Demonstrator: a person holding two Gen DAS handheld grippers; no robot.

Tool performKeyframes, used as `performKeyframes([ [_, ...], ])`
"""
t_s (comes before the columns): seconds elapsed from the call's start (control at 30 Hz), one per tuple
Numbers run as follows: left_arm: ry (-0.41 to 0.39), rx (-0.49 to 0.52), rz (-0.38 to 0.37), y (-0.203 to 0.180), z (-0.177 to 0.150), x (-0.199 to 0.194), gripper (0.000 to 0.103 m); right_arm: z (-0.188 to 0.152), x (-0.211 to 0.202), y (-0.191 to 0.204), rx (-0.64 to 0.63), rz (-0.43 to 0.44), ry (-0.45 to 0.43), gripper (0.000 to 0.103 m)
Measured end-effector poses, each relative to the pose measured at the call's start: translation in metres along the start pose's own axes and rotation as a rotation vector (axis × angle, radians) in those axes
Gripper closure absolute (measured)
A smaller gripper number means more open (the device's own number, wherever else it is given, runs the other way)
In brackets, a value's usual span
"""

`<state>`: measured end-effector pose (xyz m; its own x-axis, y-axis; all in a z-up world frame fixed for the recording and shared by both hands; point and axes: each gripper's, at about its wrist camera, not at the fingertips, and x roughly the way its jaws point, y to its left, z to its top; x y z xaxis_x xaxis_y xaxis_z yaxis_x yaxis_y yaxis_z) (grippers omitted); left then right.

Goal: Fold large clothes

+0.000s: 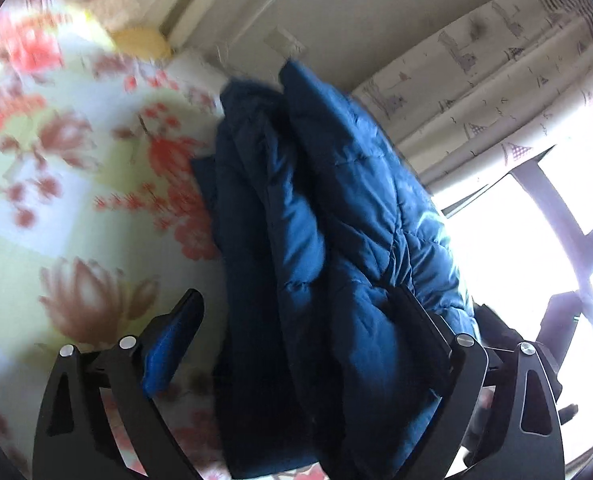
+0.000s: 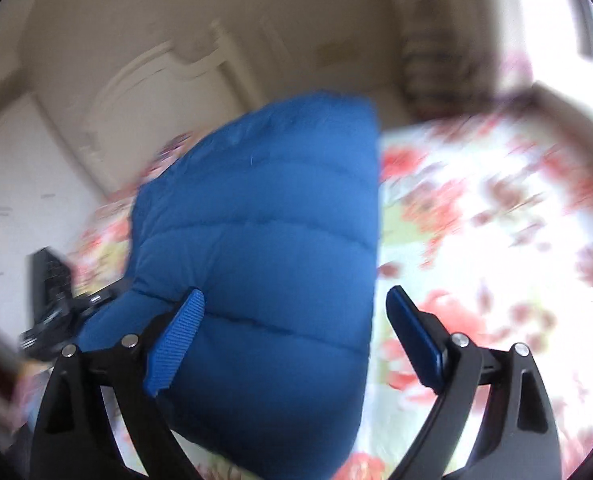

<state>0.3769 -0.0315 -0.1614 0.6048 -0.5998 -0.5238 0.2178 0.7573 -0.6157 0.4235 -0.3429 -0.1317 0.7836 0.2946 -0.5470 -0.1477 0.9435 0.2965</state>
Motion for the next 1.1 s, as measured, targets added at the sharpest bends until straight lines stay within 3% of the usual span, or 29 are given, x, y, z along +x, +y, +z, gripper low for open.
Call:
performKeyframes([
  [0.07, -0.106, 0.038, 0.079, -0.013, -0.004, -0.021, 0.013, -0.008, -0.006, 0.041, -0.102, 0.001, -0.029, 0.01],
  [0.17, -0.302, 0.053, 0.225, -0.027, -0.011, -0.062, 0.01, -0.029, 0.009, 0.105, -0.34, -0.103, -0.026, 0.008],
  [0.27, -0.412, 0.062, 0.354, -0.041, -0.02, -0.097, 0.01, -0.058, 0.028, 0.151, -0.524, -0.269, -0.032, 0.007],
  [0.3, -0.432, 0.087, 0.384, -0.049, -0.023, -0.108, 0.01, -0.064, 0.024, 0.161, -0.571, -0.279, -0.038, 0.008],
  [0.4, -0.483, 0.193, 0.504, -0.078, -0.037, -0.133, 0.01, -0.074, -0.006, 0.168, -0.576, -0.052, 0.017, 0.008],
  [0.43, -0.505, 0.227, 0.538, -0.095, -0.04, -0.138, 0.01, -0.079, -0.028, 0.168, -0.574, 0.034, -0.022, 0.008],
  [0.53, -0.559, 0.284, 0.548, -0.12, -0.06, -0.163, 0.007, -0.083, -0.072, 0.153, -0.545, 0.087, -0.127, 0.008],
  [0.67, -0.578, 0.332, 0.509, -0.154, -0.09, -0.191, 0.004, -0.075, -0.14, 0.108, -0.399, 0.051, -0.289, 0.006],
  [0.77, -0.589, 0.356, 0.534, -0.183, -0.109, -0.196, 0.004, -0.067, -0.185, 0.089, -0.356, -0.026, -0.36, 0.003],
  [0.93, -0.555, 0.454, 0.568, -0.22, -0.147, -0.192, 0.004, -0.081, -0.25, 0.086, -0.345, -0.052, -0.395, 0.003],
  [1.1, -0.453, 0.488, 0.552, -0.23, -0.16, -0.184, 0.004, -0.077, -0.263, 0.088, -0.312, -0.095, -0.363, 0.003],
])
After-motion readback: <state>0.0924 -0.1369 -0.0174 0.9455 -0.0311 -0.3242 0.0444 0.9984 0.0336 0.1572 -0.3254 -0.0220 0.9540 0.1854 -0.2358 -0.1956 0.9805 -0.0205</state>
